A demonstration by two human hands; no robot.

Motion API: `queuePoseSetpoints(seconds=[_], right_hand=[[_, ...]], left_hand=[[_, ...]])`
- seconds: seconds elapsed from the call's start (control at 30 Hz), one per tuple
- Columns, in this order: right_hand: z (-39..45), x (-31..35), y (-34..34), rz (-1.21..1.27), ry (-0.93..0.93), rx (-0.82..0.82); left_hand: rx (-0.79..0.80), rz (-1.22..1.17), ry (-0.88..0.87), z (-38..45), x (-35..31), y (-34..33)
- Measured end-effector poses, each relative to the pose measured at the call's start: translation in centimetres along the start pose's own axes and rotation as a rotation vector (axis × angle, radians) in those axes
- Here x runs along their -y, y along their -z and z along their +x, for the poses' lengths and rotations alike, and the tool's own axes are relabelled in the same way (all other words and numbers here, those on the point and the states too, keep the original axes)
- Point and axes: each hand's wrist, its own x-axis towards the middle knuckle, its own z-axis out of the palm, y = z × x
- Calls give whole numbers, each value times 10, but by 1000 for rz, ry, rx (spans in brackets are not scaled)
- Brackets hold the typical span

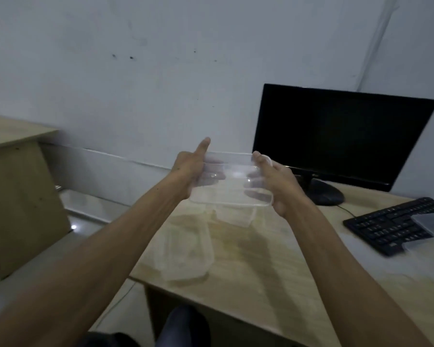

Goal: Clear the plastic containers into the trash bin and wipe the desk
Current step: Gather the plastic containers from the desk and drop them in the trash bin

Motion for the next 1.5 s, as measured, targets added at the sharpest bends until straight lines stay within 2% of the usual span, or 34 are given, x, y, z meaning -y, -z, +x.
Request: queuePoseSetpoints(seconds=[0.07, 0.17, 0.3, 0.4, 0.53, 0.6, 0.67, 0.83, 0.97, 1.17, 1.3, 1.5], right_hand=[[-1, 4, -25, 2, -44, 47], [-12, 9, -68, -61, -122, 254], [-37, 9, -128, -102, -103, 445], [-62, 1, -178, -227, -48, 568], [-101, -42, -243, -522, 119, 650], [-120, -74, -269, -677, 199, 730], [-136, -110, -285, -730, 203, 801], [-142, -208, -301, -803, 83, 856], [-135, -275, -304, -942, -84, 855], [-134, -334, -297, -1032, -274, 903], [-135, -350, -292, -1060, -279, 931], [-127, -342, -288, -1027, -267, 907]], left_hand=[[-61, -58, 31, -1, 7, 30], [-65, -111, 51, -10, 12, 87], [178, 48, 94, -39, 22, 181], [280, -6, 165, -61, 50, 256], [246, -66, 228, -89, 107, 325], [221, -56, 307, -103, 145, 353], [173, -29, 409, -119, 185, 373], [4, 18, 568, -154, 267, 389], [-172, 286, 662, -173, 325, 385], [-324, 729, 674, -191, 394, 379], [-270, 908, 654, -193, 418, 370], [-298, 909, 533, -175, 400, 357]])
